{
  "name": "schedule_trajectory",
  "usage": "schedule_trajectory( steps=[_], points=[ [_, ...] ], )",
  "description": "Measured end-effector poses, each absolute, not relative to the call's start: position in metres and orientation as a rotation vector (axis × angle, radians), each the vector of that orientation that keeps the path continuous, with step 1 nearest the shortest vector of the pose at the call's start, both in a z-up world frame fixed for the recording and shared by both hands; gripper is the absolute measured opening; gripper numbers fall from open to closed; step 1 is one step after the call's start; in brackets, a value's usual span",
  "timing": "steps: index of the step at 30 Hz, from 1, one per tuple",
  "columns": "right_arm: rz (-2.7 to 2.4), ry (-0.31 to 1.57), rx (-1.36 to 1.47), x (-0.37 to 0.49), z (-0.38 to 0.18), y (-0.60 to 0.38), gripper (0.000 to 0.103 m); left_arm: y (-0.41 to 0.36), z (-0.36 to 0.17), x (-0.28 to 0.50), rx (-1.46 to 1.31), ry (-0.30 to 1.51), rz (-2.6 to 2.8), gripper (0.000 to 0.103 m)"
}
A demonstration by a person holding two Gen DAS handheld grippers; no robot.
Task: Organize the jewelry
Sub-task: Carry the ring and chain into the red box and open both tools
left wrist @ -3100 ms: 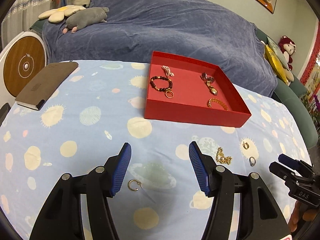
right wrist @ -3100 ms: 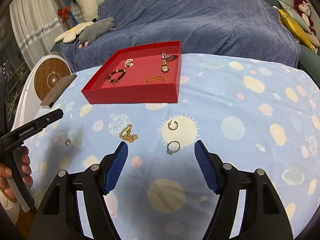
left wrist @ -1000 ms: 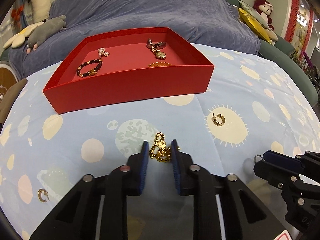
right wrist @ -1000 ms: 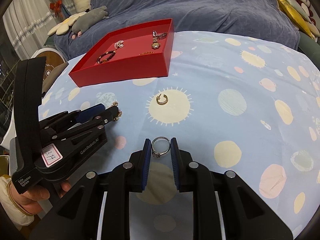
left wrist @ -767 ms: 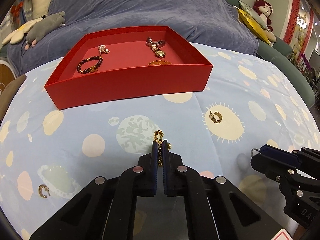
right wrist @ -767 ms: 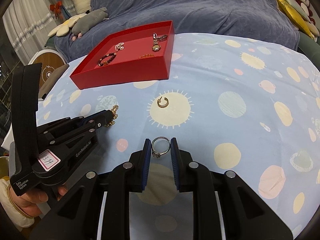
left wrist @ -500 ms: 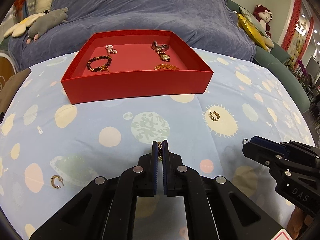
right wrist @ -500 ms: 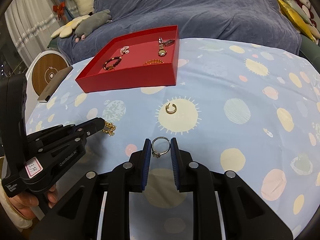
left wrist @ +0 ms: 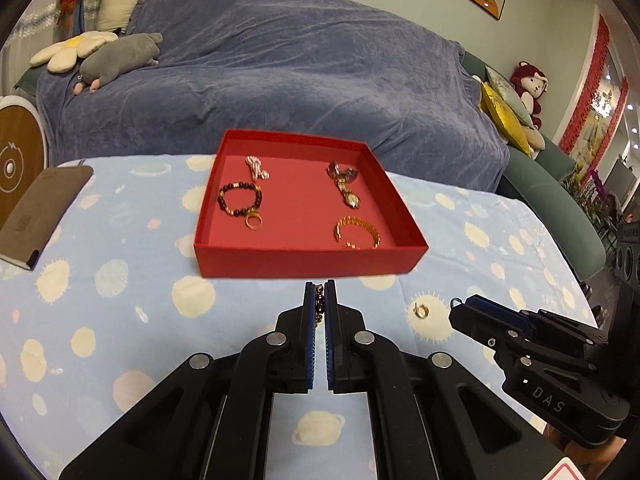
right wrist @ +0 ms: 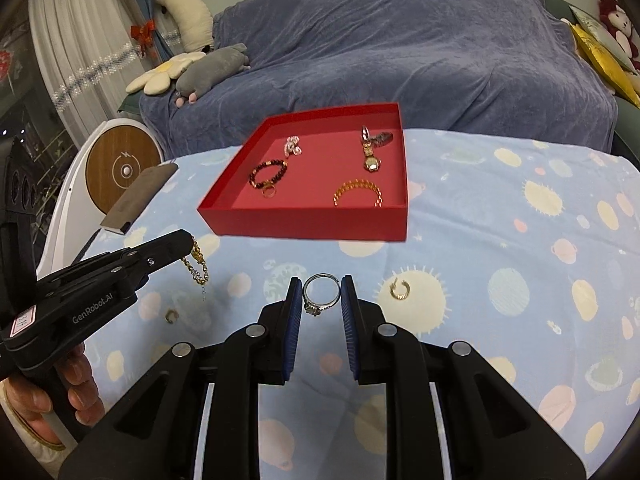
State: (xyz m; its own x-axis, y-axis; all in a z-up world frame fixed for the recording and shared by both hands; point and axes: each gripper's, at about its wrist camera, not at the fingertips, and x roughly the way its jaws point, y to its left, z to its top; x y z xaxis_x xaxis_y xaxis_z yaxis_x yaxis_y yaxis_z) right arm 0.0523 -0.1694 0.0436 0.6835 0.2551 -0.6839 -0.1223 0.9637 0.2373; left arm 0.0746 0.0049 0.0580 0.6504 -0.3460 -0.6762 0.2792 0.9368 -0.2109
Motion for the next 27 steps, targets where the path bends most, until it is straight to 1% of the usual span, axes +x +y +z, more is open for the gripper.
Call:
schedule_trajectory(
  steps=[5, 11, 19, 27],
  points=[
    [0.229, 0.760, 0.182, 0.094, 0.064, -0.169, 0.019, 0.005, 0.082, 0.115, -0.091, 0.747, -0.341, 0.002],
    [0.230, 0.779, 0.187, 0.159, 0.064, -0.168, 0.019, -0.004, 0.085, 0.180, -0.080, 0.736, -0.321, 0.002],
    [0.216, 0.857, 0.228, 0.233, 0.023, -0.168, 0.019, -0.023, 0.053, 0.246, -0.070, 0.783, -0.310, 0.003],
    [0.218, 0.902, 0.208, 0.263, -0.006, -0.163, 0.020, -0.026, 0.017, 0.279, -0.073, 0.857, -0.302, 0.003]
  ],
)
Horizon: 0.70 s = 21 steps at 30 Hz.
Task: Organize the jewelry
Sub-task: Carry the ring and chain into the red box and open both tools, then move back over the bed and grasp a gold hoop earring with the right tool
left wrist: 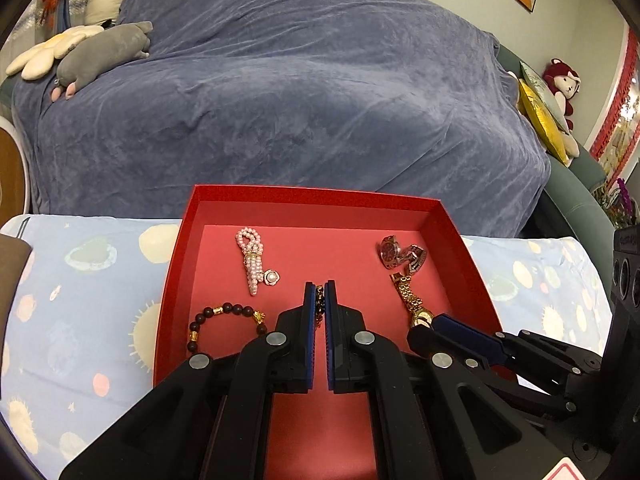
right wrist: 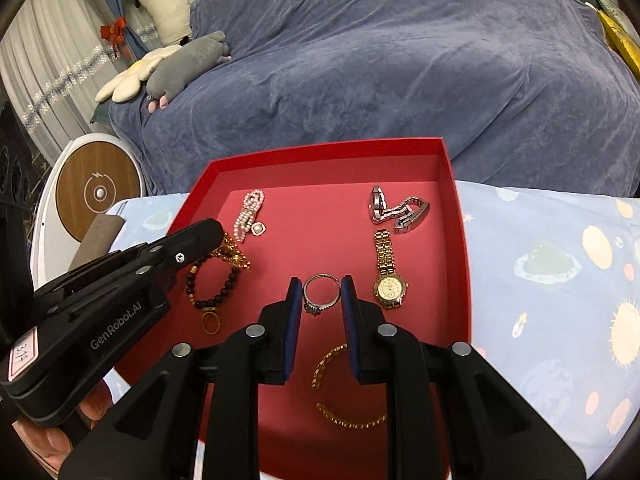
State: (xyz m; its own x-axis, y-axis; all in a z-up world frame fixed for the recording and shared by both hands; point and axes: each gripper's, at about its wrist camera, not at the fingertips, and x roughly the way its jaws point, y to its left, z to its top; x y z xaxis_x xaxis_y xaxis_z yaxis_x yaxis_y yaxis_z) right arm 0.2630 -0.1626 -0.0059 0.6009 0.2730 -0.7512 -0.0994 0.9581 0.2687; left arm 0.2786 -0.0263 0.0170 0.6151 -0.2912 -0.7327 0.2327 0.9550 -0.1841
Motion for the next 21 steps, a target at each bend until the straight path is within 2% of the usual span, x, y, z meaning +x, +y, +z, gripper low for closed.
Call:
schedule_trajectory(
  steps=[2, 5, 11, 13, 19, 21],
  points=[
    [0.214, 0.897, 0.213, 0.266, -0.008, -0.164, 0.020, -0.024, 0.015, 0.284, -0.082, 0.860, -0.293, 0.007],
    [0.206, 0.881, 0.221, 0.263, -0.003, -0.169, 0.022, -0.018, 0.019, 0.285, -0.090, 0.851, -0.271, 0.023],
    [0.196, 0.835, 0.220, 0.224, 0.028, -0.185, 0.024, 0.004, 0.041, 0.256, -0.112, 0.823, -0.252, 0.025],
    [0.192, 0.819, 0.222, 0.202, 0.039, -0.190, 0.034, 0.013, 0.051, 0.238, -0.111, 0.811, -0.235, 0.031],
    [0.176, 0.793, 0.180, 0.130, 0.061, -0.193, 0.034, 0.028, 0.066, 0.173, -0.045, 0.797, -0.208, 0.034],
    [0.169, 0.783, 0.156, 0.107, 0.063, -0.191, 0.034, 0.032, 0.066, 0.152, -0.034, 0.792, -0.199, 0.047]
  ],
)
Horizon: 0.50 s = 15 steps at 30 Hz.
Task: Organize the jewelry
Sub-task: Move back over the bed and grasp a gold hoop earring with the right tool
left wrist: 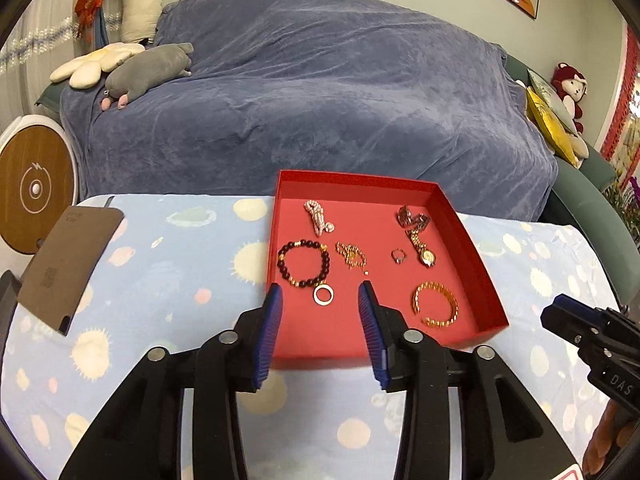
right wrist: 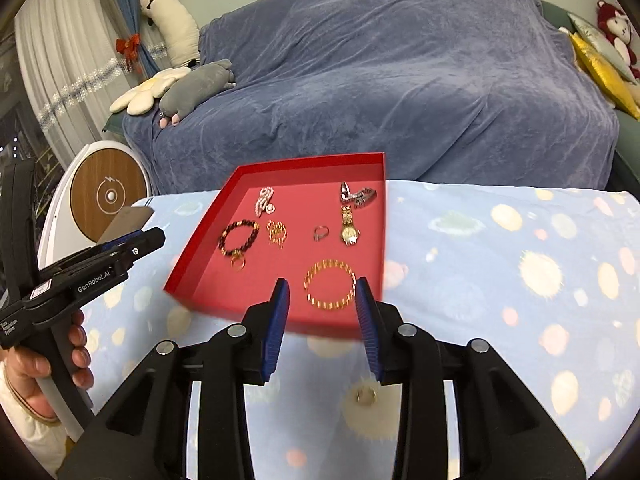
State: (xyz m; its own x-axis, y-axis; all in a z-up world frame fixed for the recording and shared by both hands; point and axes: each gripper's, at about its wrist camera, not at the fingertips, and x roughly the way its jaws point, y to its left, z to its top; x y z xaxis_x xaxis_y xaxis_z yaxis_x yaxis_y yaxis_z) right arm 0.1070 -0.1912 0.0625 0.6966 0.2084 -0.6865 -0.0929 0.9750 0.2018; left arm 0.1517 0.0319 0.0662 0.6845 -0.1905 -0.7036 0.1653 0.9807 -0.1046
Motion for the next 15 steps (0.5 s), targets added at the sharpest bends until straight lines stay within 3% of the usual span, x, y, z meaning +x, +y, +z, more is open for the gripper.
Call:
schedule_trajectory(
  steps=[5, 15],
  points=[
    [0.155, 0.795, 0.173, 0.060, 0.048, -0.196, 0.038, 0.046, 0.051, 0.097, -0.048, 0.809, -0.189, 0.058],
    [0.098, 0.902, 0.172, 0.040, -0.006, -0.205, 0.038, 0.082, -0.005, 0.045, -0.135, 0.907, -0.125, 0.058]
  ],
)
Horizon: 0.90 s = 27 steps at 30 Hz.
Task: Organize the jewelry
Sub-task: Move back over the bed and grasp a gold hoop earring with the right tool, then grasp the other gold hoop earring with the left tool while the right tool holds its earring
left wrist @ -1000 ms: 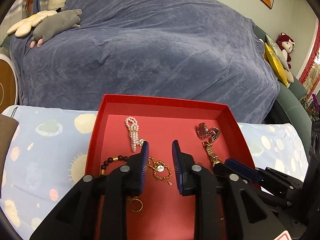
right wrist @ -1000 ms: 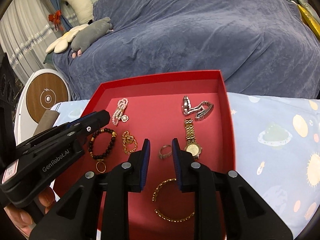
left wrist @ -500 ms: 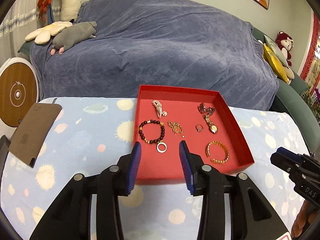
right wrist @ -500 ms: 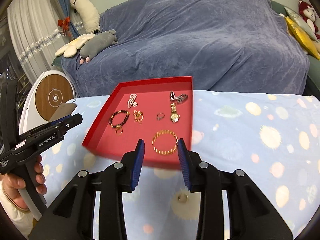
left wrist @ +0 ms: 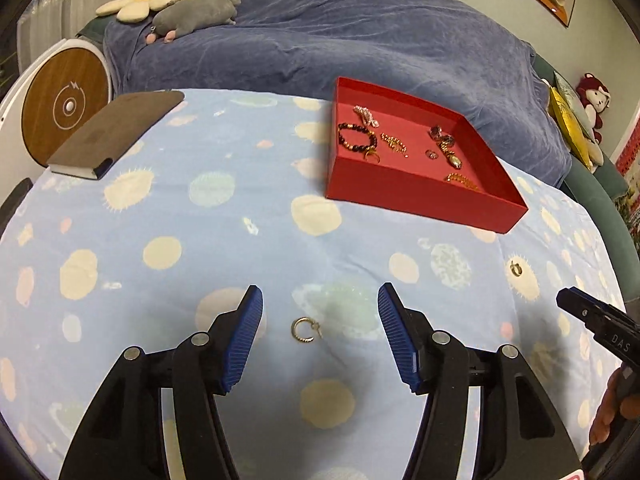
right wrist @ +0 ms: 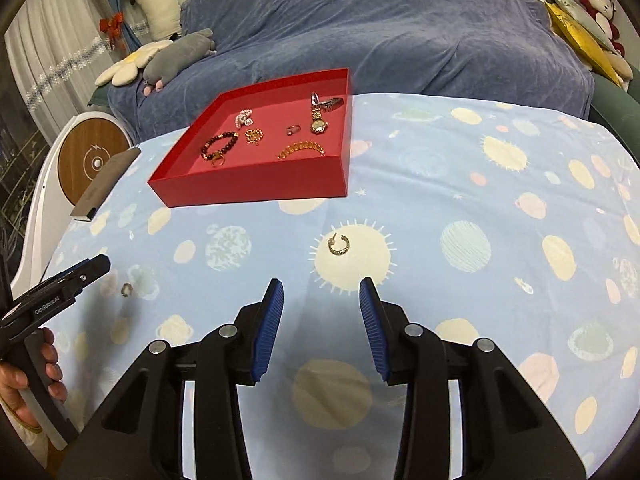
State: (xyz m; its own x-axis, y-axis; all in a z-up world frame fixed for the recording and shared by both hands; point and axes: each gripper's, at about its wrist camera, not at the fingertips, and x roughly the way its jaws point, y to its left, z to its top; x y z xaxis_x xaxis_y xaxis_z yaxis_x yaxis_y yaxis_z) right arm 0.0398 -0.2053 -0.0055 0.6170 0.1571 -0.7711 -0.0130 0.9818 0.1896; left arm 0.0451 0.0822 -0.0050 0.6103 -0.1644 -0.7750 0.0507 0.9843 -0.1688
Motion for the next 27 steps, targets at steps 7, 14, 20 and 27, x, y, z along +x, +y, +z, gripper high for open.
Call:
schedule_trajectory(
  steps=[7, 14, 20, 27],
  points=[
    [0.087, 0.921, 0.150, 0.071, -0.027, -0.196, 0.038, 0.090, -0.019, 0.041, -0.087, 0.922, -0.122, 0.058],
    [0.053, 0.935, 0.119, 0.091, -0.042, -0.193, 0.038, 0.102, -0.027, 0.038, -0.086, 0.944, -0.132, 0.059],
    [0.040, 0.933, 0.093, 0.097, -0.046, -0.189, 0.035, 0.101, -0.037, 0.032, -0.057, 0.957, -0.143, 0.059],
    [0.039, 0.927, 0.057, 0.097, -0.045, -0.183, 0.017, 0.092, -0.040, 0.035, -0.019, 0.940, -0.141, 0.059]
  ],
)
